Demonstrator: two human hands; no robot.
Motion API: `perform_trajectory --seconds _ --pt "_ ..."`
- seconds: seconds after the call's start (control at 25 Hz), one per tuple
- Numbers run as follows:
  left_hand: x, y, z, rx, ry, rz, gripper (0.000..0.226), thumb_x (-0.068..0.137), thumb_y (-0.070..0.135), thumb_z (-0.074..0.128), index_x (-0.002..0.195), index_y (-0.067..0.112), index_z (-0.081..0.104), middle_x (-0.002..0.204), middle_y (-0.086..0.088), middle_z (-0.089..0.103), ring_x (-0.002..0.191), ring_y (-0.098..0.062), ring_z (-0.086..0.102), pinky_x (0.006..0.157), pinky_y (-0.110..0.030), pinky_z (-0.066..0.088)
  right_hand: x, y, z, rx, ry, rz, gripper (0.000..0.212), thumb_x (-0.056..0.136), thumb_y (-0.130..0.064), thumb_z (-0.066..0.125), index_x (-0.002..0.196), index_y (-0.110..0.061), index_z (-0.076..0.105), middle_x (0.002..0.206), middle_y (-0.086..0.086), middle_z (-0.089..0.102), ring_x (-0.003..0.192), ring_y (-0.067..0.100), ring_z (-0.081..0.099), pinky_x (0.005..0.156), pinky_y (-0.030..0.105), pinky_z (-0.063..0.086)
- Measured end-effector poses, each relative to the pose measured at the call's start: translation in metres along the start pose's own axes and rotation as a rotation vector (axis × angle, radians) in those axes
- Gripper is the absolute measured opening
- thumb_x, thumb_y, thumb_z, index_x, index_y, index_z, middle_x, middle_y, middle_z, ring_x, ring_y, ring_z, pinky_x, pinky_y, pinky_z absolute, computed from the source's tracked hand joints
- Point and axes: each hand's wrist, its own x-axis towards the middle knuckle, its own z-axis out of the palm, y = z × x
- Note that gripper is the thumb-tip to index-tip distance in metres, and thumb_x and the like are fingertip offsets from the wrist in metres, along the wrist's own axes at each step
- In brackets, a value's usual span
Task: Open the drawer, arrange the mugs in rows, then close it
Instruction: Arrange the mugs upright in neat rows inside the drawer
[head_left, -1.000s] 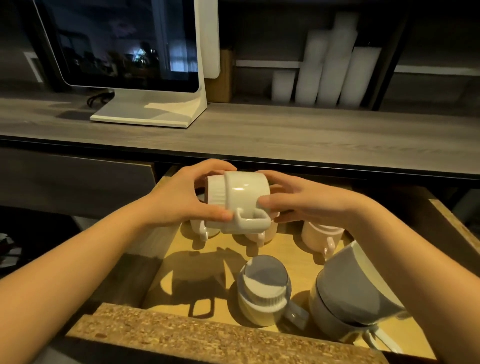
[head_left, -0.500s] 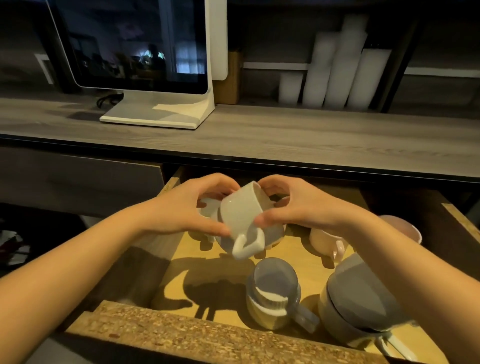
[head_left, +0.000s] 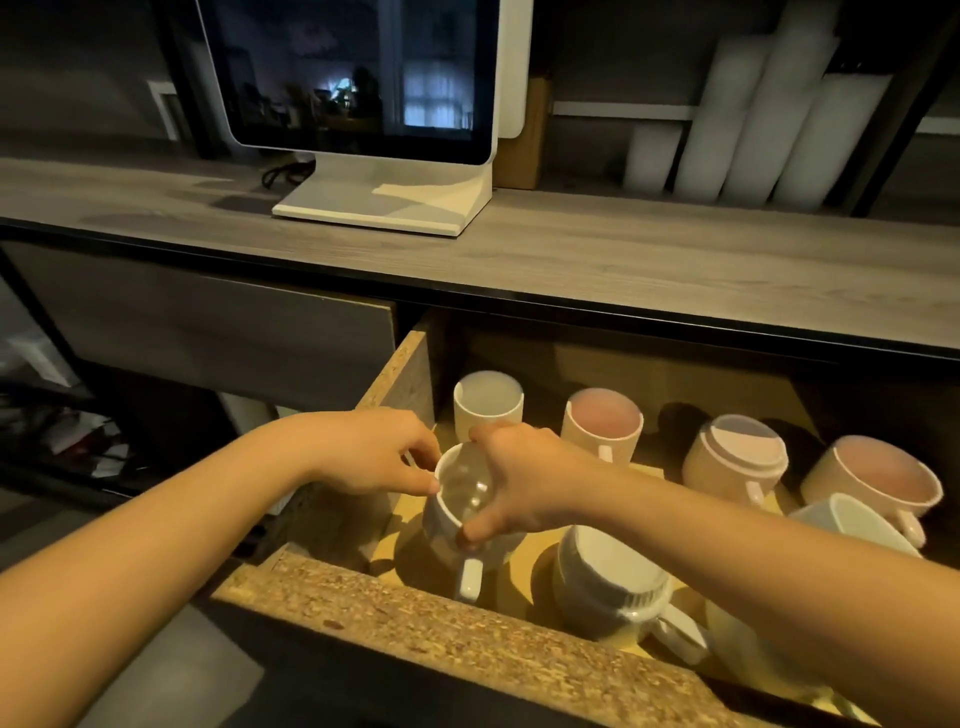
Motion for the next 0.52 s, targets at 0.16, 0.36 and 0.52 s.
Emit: perform_trajectory --seconds 0.16,0.36,0.52 --pt "0.007 0.002 0.008 0.100 -0.035 -0.080 0.040 0.092 0.036 0.054 0.127 0.019 0.056 0.125 -0.001 0.062 0.108 -0.017 0.061 0.094 -0.031 0.050 0.007 -0.005 0.011 -0.093 0.028 0.012 0.070 0.066 -0.051 0.075 0.120 -0.015 0.049 0.095 -0.002 0.051 0.084 0.016 0.053 0.063 0.026 0.048" --pt "0.014 -0.001 0.014 0.161 -0.061 -0.120 0.045 0.090 0.038 0.056 0.130 0.018 0.051 0.128 -0.004 0.059 0.109 -0.019 0.060 0.095 -0.034 0.050 0.011 -0.003 0.022 -0.193 0.059 0.012 0.072 0.067 -0.058 0.071 0.120 -0.015 0.051 0.099 0.001 0.053 0.084 0.016 0.051 0.061 0.025 0.044" --pt "0.015 -0.001 0.017 0.112 -0.065 -0.099 0.053 0.086 0.034 0.063 0.134 0.020 0.044 0.129 -0.002 0.057 0.112 -0.020 0.057 0.097 -0.036 0.048 0.011 0.004 0.020 -0.126 0.009 -0.012 0.074 0.072 -0.053 0.071 0.129 -0.013 0.046 0.119 0.006 0.057 0.094 0.018 0.055 0.071 0.025 0.050"
